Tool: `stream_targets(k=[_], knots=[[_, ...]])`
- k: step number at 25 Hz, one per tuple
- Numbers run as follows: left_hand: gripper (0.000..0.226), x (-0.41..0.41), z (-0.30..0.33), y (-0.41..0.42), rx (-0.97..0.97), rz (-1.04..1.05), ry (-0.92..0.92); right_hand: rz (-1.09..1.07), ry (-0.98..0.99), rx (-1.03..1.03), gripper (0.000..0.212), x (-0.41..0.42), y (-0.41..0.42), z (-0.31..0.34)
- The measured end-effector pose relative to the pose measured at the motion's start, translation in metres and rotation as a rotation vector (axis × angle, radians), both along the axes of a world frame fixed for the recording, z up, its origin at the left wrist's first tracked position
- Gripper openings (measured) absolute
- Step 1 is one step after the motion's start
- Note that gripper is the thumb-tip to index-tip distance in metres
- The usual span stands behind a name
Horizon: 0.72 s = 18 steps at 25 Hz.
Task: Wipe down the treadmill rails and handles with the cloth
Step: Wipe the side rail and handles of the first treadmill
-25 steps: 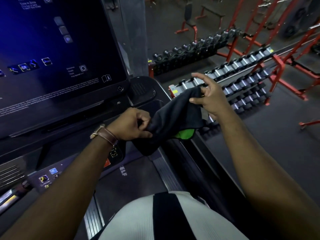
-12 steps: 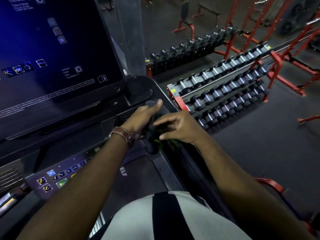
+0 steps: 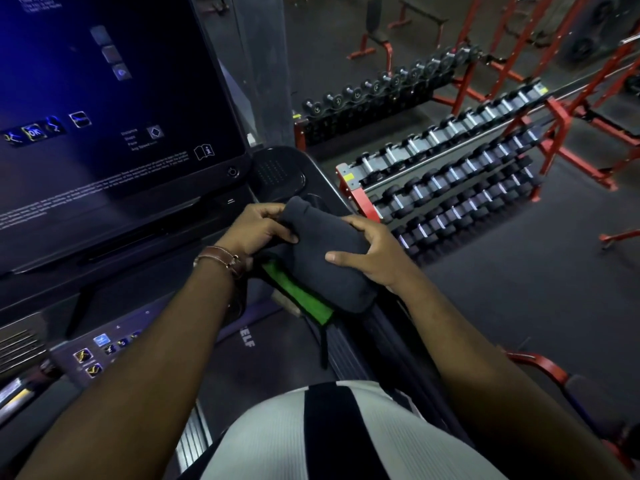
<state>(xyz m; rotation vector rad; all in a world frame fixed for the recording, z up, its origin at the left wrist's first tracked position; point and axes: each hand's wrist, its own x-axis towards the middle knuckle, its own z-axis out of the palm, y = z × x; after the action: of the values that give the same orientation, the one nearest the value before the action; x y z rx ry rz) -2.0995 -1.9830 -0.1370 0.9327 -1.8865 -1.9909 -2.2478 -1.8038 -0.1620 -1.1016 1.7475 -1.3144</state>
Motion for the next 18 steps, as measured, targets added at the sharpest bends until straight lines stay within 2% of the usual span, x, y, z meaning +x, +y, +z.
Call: stream_targets(k=[1,3,5,7,8,10,12,14,15,16,18], knots=[[0.031,-0.001,-0.013,-0.005,-0.168,0.114,-0.115,-0.109,0.106,0.002,0.058,0.005,-0.005,-0.011],[0.031,0.0,-0.037,-0.013,-0.532,0.198,-0.393,-0.237,0.626,0.114,0.074,0.011,-0.018,-0.039],[0.031,0.007,-0.051,-0.019,-0.687,0.057,-0.543,-0.01,1.017,0.269,0.105,0.018,-0.029,-0.061],[0.026,0.017,-0.056,-0.02,-0.808,-0.152,-0.611,0.261,1.173,0.353,0.13,0.014,-0.038,-0.07],[0.028,0.022,-0.059,-0.021,-0.854,-0.217,-0.636,0.306,1.223,0.368,0.133,0.01,-0.044,-0.074],[0.033,0.025,-0.06,-0.017,-0.909,-0.296,-0.688,0.312,1.313,0.384,0.123,0.006,-0.055,-0.082],[0.042,0.023,-0.06,-0.012,-0.905,-0.348,-0.711,0.294,1.387,0.276,0.087,0.005,-0.065,-0.094],[0.07,0.027,-0.059,-0.008,-0.879,-0.375,-0.659,0.202,1.47,0.172,0.05,0.0,-0.066,-0.104],[0.083,0.033,-0.059,-0.008,-0.884,-0.376,-0.64,0.153,1.489,0.186,0.038,-0.004,-0.065,-0.105],[0.087,0.042,-0.059,-0.009,-0.914,-0.376,-0.635,0.107,1.492,0.223,0.031,-0.007,-0.062,-0.106],[0.072,0.058,-0.059,-0.012,-0.984,-0.347,-0.636,0.065,1.493,0.267,0.027,-0.012,-0.06,-0.108]])
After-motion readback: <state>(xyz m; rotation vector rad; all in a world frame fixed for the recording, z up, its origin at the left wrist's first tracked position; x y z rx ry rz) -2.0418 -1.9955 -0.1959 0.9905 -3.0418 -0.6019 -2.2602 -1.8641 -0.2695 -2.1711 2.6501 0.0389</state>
